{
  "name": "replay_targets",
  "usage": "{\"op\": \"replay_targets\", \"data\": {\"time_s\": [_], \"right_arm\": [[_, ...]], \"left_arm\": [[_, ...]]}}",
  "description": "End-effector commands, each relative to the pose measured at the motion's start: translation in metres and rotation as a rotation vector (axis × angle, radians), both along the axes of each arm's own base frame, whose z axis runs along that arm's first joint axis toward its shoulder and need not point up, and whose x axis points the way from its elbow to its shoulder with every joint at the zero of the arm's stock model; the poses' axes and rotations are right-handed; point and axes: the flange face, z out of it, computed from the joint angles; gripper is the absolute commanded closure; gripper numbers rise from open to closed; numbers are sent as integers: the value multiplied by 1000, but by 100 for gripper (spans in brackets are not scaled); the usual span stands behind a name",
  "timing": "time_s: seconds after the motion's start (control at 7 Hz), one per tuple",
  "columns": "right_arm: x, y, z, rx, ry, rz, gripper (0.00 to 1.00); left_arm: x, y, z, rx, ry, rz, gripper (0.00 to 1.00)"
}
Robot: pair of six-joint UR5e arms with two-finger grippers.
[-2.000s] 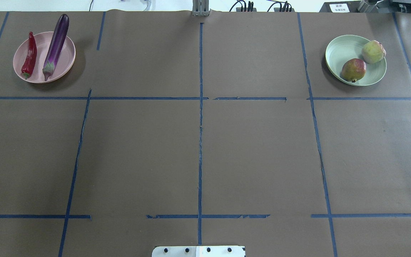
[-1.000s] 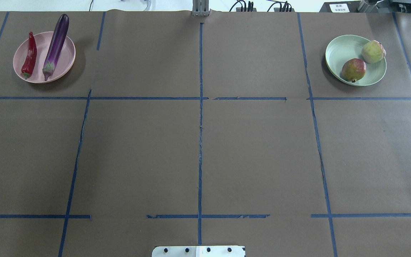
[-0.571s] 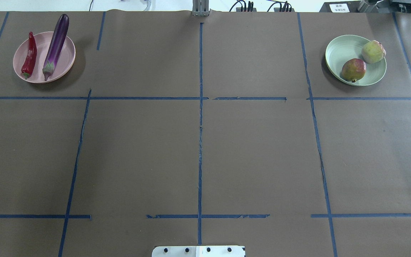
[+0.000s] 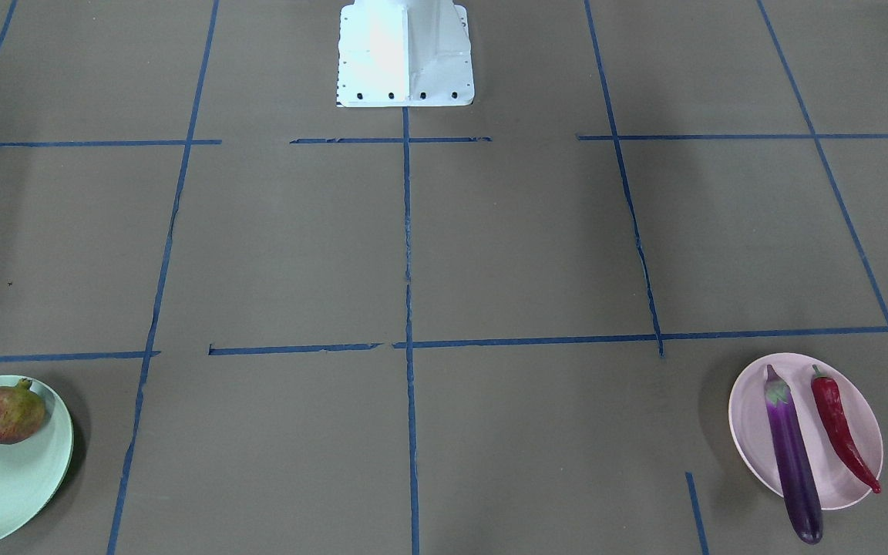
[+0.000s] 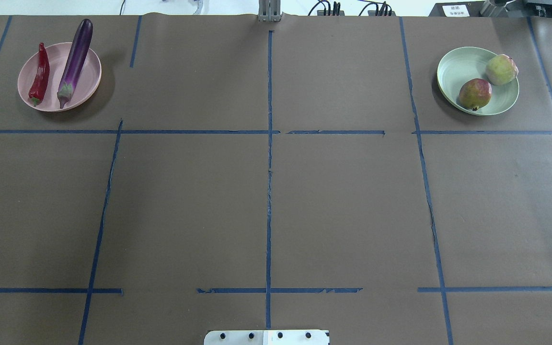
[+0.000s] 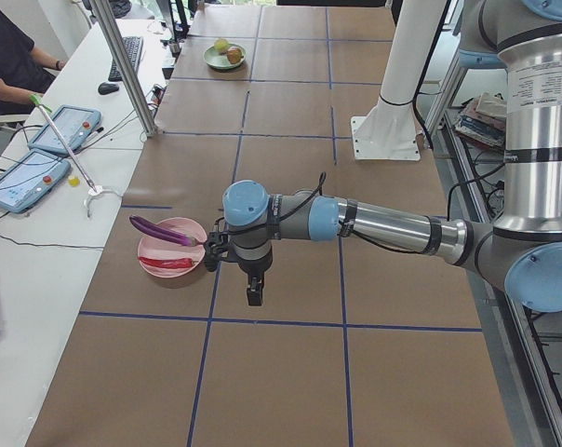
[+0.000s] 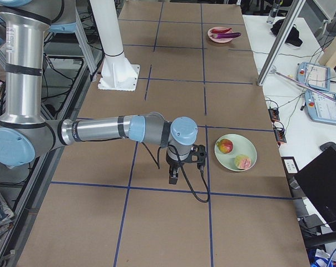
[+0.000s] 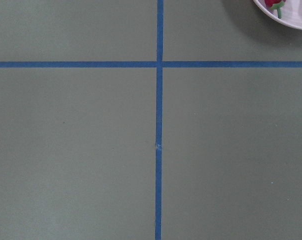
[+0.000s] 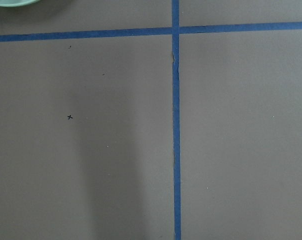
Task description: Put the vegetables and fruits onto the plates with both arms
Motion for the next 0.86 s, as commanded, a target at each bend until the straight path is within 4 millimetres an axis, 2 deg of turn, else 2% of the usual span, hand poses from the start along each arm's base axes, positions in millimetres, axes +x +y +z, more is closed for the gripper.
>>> {"op": "replay_targets", "data": {"time_s": [0.0, 0.14, 0.71], "right_arm": [[-3, 1, 1, 2, -1, -8, 0], [-7, -2, -3, 16, 1, -17, 0], [-8, -4, -2, 31, 6, -14, 0]], "left_arm": [[5, 1, 1, -4, 0, 11, 0], [5, 6, 6, -16, -1, 13, 0], [5, 7, 8, -19, -4, 12, 0]]}}
